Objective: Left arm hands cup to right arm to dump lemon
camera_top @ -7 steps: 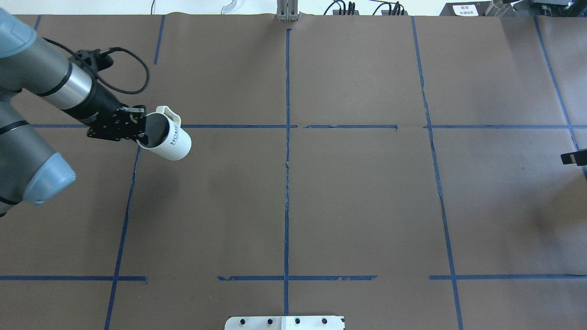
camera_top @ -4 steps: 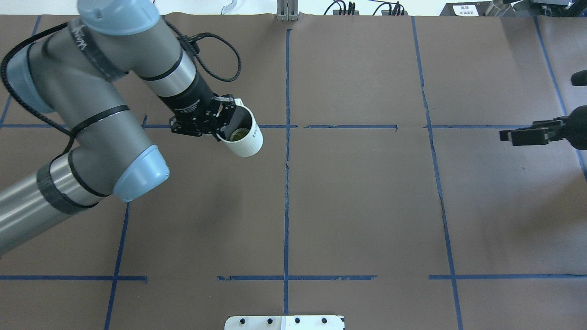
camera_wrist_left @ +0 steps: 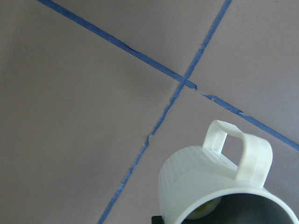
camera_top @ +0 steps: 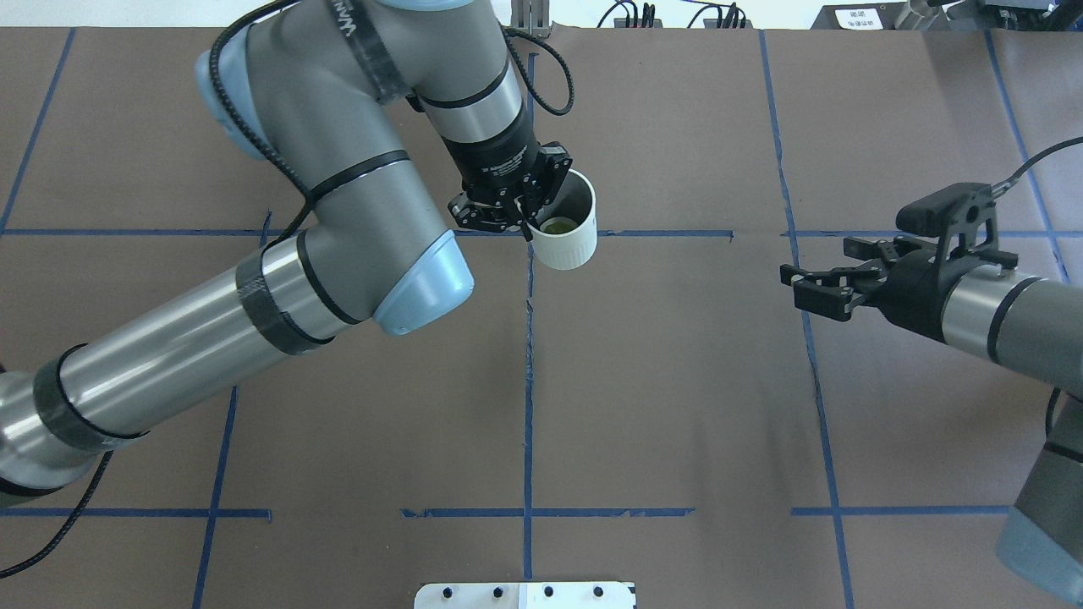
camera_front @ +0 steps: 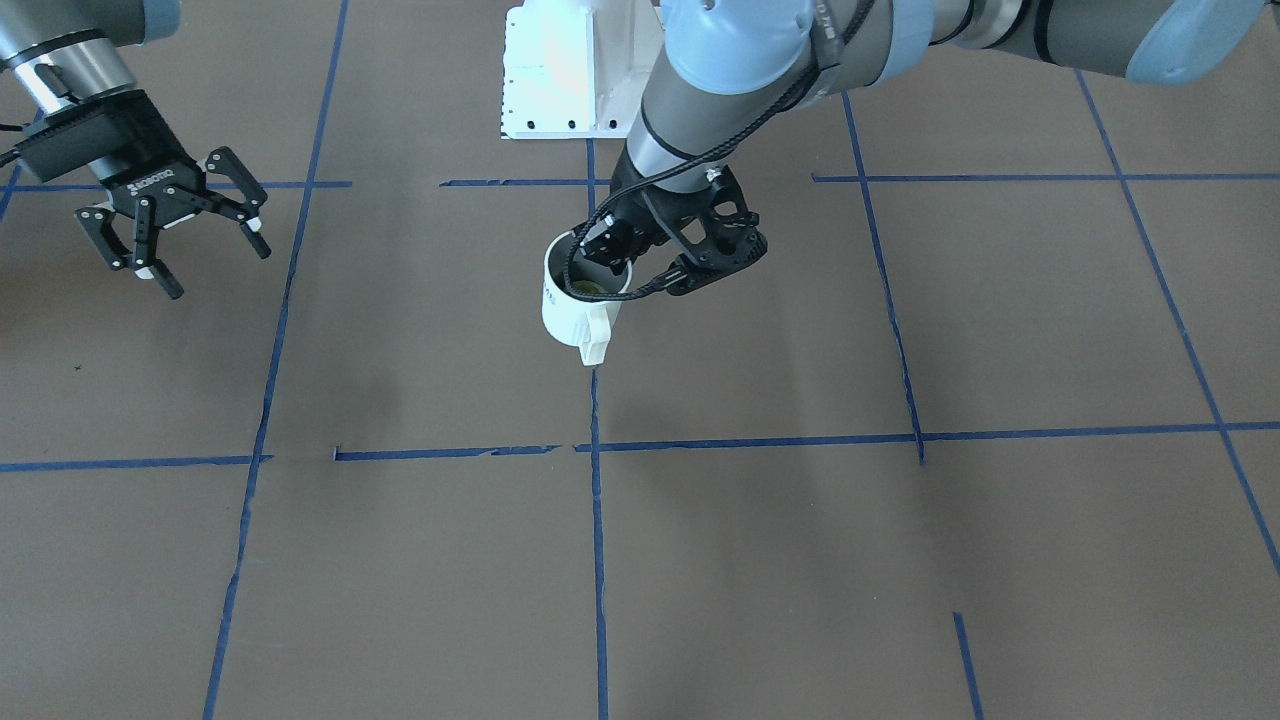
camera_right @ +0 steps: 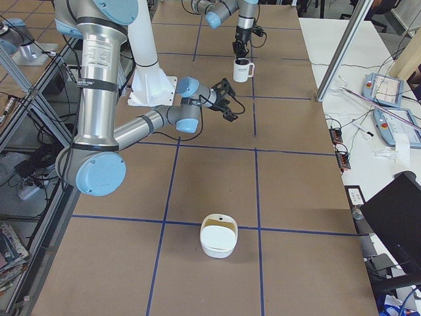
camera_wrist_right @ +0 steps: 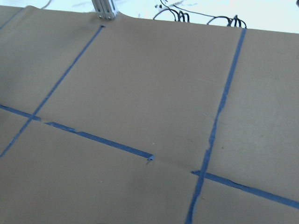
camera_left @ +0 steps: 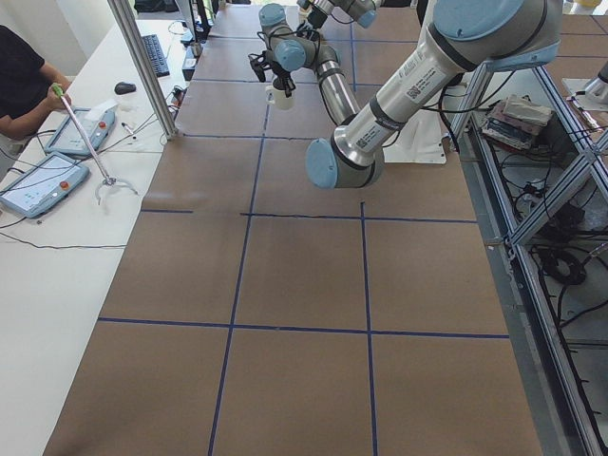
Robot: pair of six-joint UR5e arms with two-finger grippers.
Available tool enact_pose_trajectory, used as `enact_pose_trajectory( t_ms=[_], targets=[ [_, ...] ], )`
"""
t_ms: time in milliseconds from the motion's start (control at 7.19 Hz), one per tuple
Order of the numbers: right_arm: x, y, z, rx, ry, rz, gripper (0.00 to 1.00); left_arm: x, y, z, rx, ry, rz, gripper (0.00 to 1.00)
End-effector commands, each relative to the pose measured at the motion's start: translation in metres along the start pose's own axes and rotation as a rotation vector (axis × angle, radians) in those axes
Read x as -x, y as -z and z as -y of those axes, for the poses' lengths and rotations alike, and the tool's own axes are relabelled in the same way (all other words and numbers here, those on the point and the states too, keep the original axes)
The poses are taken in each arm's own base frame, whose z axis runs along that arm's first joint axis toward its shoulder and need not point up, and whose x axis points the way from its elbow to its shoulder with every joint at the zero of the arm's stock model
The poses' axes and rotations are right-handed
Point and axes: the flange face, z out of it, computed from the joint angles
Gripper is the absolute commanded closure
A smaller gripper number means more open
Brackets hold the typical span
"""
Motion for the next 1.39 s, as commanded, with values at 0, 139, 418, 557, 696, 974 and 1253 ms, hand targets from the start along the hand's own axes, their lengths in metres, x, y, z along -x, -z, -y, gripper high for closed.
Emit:
enact_pose_trajectory(
  t_ms=[0,139,418,557,696,974,1253],
  targets=[
    [0.09,-0.007,-0.046,-0.156,0.076,-0.037,0.0,-0.04,-0.006,-0.017,0.013,0.038,0.017,1.0],
    [0.132,-0.005,-0.062,-0.222,0.091,-0.043,0.0,-0.047,-0.019,-0.048,0.04,0.04,0.023,1.0],
    [0.17,-0.012,-0.065,-0.278,0.071,-0.044,0.0,-0.055,-0.028,-0.083,0.073,0.012,0.027,0.98],
    [0.169,-0.013,-0.065,-0.296,0.081,-0.066,0.0,-0.055,-0.033,-0.091,0.082,0.012,0.032,0.98],
    [0.169,-0.013,-0.064,-0.298,0.12,-0.075,0.0,-0.054,-0.034,-0.093,0.083,0.01,0.034,0.98],
    [0.165,-0.02,-0.071,-0.313,0.143,-0.116,0.0,-0.055,-0.031,-0.095,0.08,0.012,0.031,0.97],
    [0.162,-0.022,-0.074,-0.329,0.145,-0.139,0.0,-0.056,-0.028,-0.099,0.084,0.006,0.025,0.97]
  ],
)
